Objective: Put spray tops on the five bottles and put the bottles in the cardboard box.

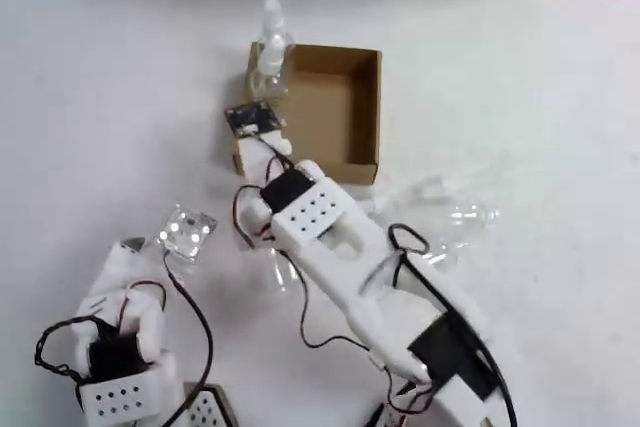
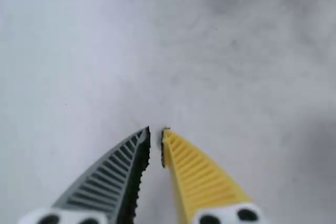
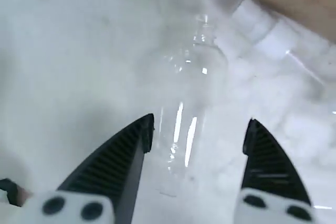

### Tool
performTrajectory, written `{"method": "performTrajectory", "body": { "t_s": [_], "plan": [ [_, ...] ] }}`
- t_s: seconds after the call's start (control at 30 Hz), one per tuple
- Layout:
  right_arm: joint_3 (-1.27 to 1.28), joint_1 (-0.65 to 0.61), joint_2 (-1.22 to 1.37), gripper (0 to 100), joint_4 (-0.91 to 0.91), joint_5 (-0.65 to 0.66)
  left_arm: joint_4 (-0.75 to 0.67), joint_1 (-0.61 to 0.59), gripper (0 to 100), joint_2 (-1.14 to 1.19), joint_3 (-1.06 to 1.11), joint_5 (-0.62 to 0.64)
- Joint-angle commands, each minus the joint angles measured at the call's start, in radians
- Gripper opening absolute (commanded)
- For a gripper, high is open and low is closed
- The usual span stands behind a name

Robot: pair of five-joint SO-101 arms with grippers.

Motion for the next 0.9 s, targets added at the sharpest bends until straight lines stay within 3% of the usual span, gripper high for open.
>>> {"method": "performTrajectory", "body": {
  "t_s": [0.0, 0.17, 0.3, 0.53, 0.87],
  "plan": [
    [-0.044, 0.065, -0.122, 22.9, 0.081, 0.063, -0.003, 0.001, 6, -0.021, -0.005, 0.003],
    [-0.037, 0.237, -0.243, 15.4, 0.16, 0.069, -0.075, 0.033, 5, -0.021, -0.005, 0.035],
    [-0.017, 0.398, -0.26, 1.9, 0.156, 0.072, -0.127, 0.027, 5, -0.021, -0.021, 0.259],
    [0.032, 0.615, -0.211, 2.1, 0.124, 0.104, -0.055, 0.079, 5, -0.019, -0.166, 0.301],
    [0.08, 0.659, -0.111, 2.0, 0.015, 0.103, 0.037, 0.214, 6, -0.018, -0.313, 0.433]
  ]
}}
